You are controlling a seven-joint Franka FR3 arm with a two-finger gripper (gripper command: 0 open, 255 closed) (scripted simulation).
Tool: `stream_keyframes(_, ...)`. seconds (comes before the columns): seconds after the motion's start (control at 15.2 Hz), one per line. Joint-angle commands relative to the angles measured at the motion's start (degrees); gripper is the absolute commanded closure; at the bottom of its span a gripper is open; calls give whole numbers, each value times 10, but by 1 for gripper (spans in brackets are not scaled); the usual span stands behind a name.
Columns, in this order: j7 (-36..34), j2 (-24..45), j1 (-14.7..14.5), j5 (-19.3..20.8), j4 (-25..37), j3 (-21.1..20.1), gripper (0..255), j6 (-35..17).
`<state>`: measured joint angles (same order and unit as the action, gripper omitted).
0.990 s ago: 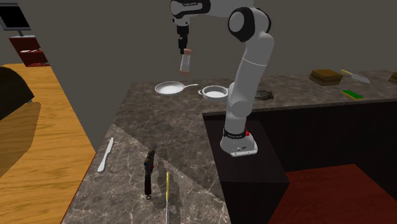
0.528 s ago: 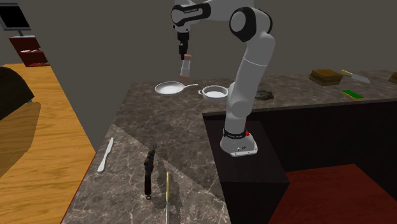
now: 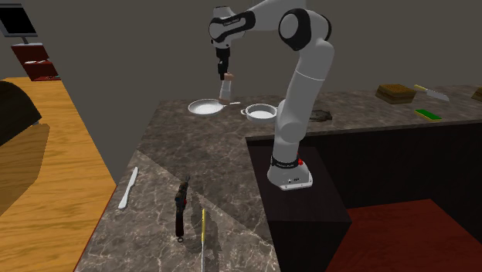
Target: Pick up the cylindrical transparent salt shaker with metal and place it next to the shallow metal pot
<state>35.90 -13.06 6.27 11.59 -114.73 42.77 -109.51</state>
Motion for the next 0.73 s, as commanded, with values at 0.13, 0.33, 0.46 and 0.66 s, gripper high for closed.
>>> stream_keyframes(0.13, 0, 5, 1, -1, -27, 4, 255, -32)
stream_keyframes(0.33, 0, 9, 1, -2, -47, 8, 255, -55)
stream_keyframes(0.46, 1, 14, 1, -3, -59, 11, 255, -71)
stream_keyframes(0.66, 4, 21, 1, -7, -77, 16, 255, -94)
